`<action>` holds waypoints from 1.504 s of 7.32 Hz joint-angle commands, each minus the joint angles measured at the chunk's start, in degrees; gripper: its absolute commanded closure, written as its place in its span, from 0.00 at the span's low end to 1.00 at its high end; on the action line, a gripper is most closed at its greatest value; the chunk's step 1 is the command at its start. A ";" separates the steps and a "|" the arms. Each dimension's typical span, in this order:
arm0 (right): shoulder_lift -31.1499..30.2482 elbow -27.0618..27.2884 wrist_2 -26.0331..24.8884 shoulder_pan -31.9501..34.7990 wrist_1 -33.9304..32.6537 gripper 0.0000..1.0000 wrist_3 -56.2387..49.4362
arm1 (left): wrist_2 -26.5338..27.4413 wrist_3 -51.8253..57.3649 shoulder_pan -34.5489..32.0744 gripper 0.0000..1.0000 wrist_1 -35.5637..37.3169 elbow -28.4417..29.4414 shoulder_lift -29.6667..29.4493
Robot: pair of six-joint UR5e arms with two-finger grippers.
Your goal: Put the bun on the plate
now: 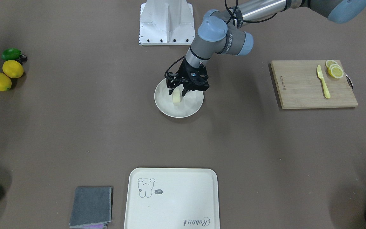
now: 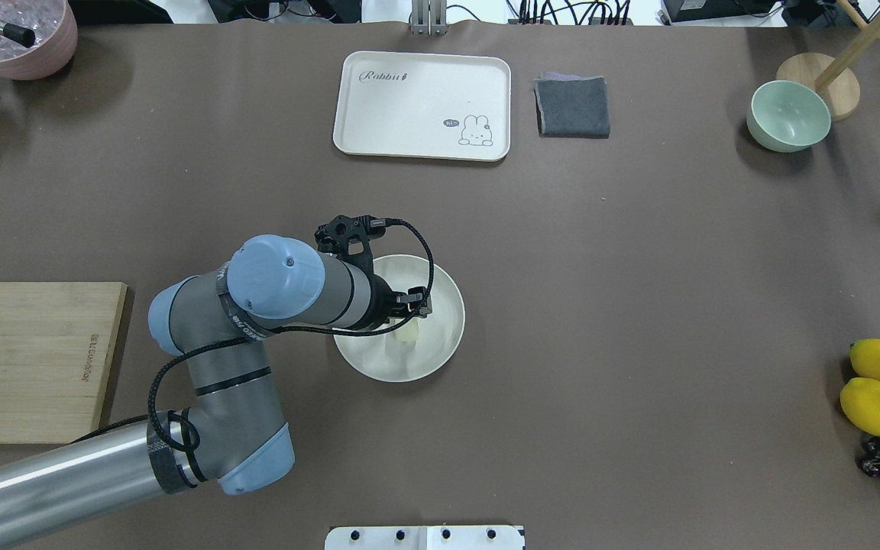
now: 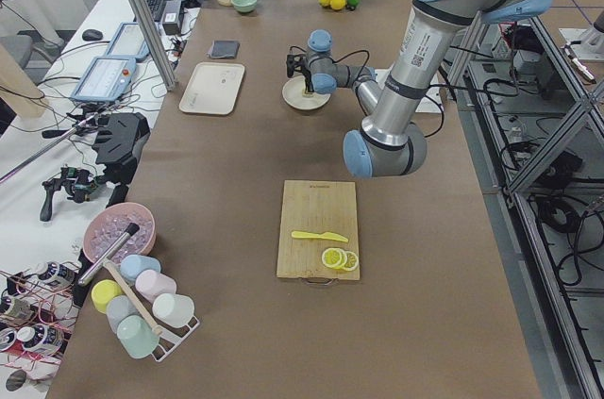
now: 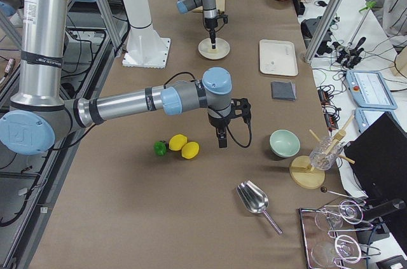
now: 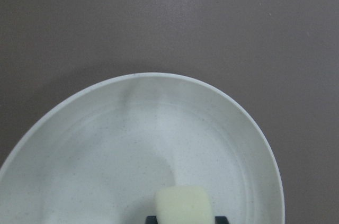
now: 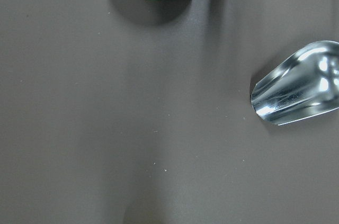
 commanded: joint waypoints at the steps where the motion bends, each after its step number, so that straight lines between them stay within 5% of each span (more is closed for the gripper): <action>1: -0.08 -0.04 -0.07 -0.04 -0.07 0.00 0.00 | 0.12 0.10 -0.05 0.04 0.00 -0.53 -0.10; 3: -1.83 -0.30 -0.33 0.31 0.01 0.00 -0.09 | -1.36 0.54 -3.89 0.03 3.14 -3.33 0.59; 5: -3.16 -1.44 -0.42 2.59 -0.08 0.00 -5.40 | -11.44 13.37 -14.14 0.03 24.31 -12.69 2.43; 7: -4.91 -2.06 -0.34 4.88 -0.08 0.00 -9.30 | -17.44 37.94 -28.27 0.03 44.38 -19.06 5.68; 8: -5.79 -2.15 -0.34 5.67 -0.08 0.00 -11.66 | -18.77 52.08 -34.62 0.03 49.26 -19.77 8.74; 11: -6.06 -3.11 -0.07 6.29 -0.08 0.00 -12.74 | -24.57 87.86 -54.83 0.03 49.22 -15.85 21.39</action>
